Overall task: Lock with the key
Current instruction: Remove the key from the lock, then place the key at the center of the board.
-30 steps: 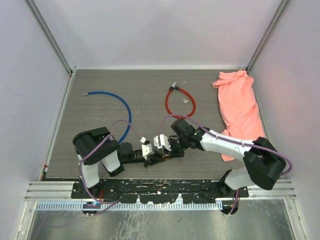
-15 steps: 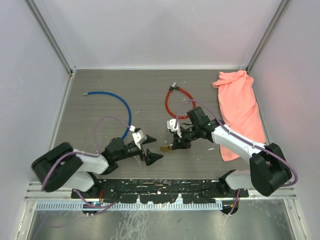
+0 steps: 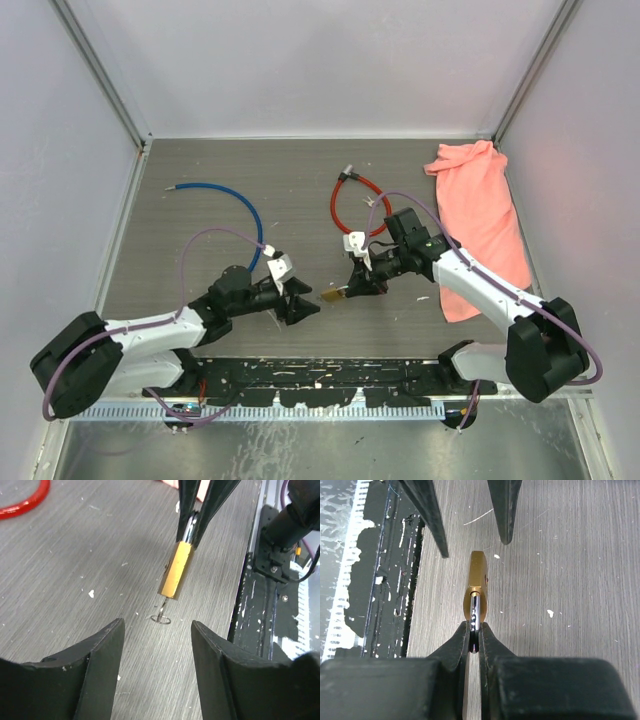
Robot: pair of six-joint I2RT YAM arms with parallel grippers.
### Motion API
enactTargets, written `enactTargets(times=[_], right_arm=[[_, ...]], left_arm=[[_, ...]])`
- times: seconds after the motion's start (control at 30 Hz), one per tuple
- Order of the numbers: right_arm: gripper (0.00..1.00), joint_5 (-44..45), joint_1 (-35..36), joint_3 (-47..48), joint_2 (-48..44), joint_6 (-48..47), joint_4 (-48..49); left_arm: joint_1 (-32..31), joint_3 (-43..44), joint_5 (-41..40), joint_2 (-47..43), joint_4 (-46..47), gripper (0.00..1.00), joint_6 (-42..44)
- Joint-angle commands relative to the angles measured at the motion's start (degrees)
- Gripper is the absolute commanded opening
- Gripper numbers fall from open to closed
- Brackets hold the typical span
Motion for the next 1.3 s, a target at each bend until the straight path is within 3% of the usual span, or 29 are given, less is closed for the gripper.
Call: enactTargets(times=[0.0, 0.23, 0.47, 0.57, 0.77, 1.0, 1.07, 1.13, 1.17, 1.27], right_arm=[[0.01, -5.24, -0.15, 2.98, -2.21, 0.0, 0.75], [0.01, -5.98, -0.17, 2.9, -2.0, -0.23, 0.54], [0.01, -5.81, -0.17, 2.9, -1.95, -0.32, 0.53], [0.01, -5.34, -0.15, 2.85, -1.94, -0.68, 0.29], [0.01, -2.52, -1.59, 3.28, -1.04, -0.5, 0.36], [0.01, -3.48, -13.3, 4.85, 3.08, -4.09, -4.42], [0.01, -3.04, -13.94, 5.63, 5.78, 0.02, -2.09], [0.01, -2.18, -13.71, 5.71, 9.22, 12.89, 7.72], [0.01, -0.58, -13.24, 6.11, 11.47, 21.21, 14.12], [0.01, 5.6, -10.13, 13.16, 20.67, 35.33, 21.11]], left_arm=[[0.13, 3.76, 1.4, 2.53, -0.99, 0.55, 0.48], [0.12, 6.47, 5.01, 6.54, 1.03, 0.49, 0.22], [0.09, 7.14, 7.21, 8.74, 0.78, 0.1, 0.62], [0.21, 6.87, 7.83, 7.69, -1.45, 0.0, 2.7], [3.21, 5.84, 8.46, 4.02, -6.94, 0.0, 6.25], [13.79, 2.45, 13.33, 3.66, -0.99, 0.0, 2.61], [15.13, 4.6, 11.24, 6.83, -0.03, 0.0, -0.27], [16.61, 9.6, 6.82, 12.4, -1.72, 0.0, -5.12], [17.89, 13.31, 5.48, 15.56, -4.53, 0.0, -8.4], [23.2, 26.89, 4.88, 26.5, -16.78, 0.03, -21.58]])
